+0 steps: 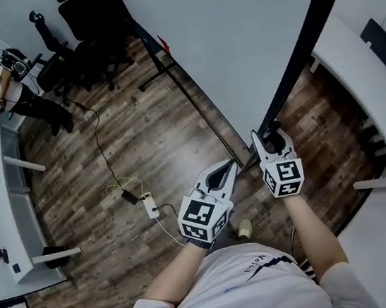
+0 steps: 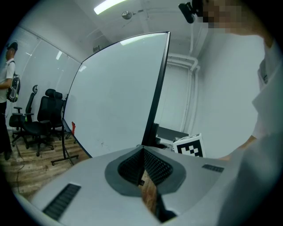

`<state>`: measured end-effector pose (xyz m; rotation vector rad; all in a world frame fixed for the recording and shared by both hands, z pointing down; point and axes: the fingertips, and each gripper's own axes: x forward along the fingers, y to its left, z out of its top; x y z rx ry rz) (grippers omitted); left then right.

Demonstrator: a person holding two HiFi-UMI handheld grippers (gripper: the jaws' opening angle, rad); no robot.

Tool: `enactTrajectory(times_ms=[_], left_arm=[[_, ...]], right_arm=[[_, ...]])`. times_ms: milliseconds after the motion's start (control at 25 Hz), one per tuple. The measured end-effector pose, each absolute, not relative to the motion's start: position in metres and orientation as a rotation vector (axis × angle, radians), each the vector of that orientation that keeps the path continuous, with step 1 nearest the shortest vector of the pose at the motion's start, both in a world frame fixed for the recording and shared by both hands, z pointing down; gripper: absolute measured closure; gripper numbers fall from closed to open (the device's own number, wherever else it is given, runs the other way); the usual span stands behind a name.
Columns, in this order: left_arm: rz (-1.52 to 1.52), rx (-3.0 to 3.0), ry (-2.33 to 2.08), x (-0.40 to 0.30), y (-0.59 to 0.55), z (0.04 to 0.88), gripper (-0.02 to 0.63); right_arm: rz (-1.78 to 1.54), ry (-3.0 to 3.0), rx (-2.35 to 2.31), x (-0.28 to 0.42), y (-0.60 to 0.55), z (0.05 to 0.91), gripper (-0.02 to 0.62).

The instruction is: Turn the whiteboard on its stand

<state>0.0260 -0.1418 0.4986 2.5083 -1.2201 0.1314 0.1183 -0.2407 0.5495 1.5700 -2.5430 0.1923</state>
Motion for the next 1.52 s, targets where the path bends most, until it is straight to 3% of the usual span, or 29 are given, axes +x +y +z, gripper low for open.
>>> enactTrajectory(times_ms=[600, 1520], left_arm=[[0.117, 2.432, -1.375, 0.034, -0.068, 0.482, 0.594], [0.065, 2.531, -1.100, 0.025, -0.017, 0.487, 0.594]], right_arm=[[0.208, -2.566, 1.537, 0.141, -0.187, 0.550, 0.410], [0.260, -2.372, 1.652, 0.178, -0.085, 0.552, 0.414]])
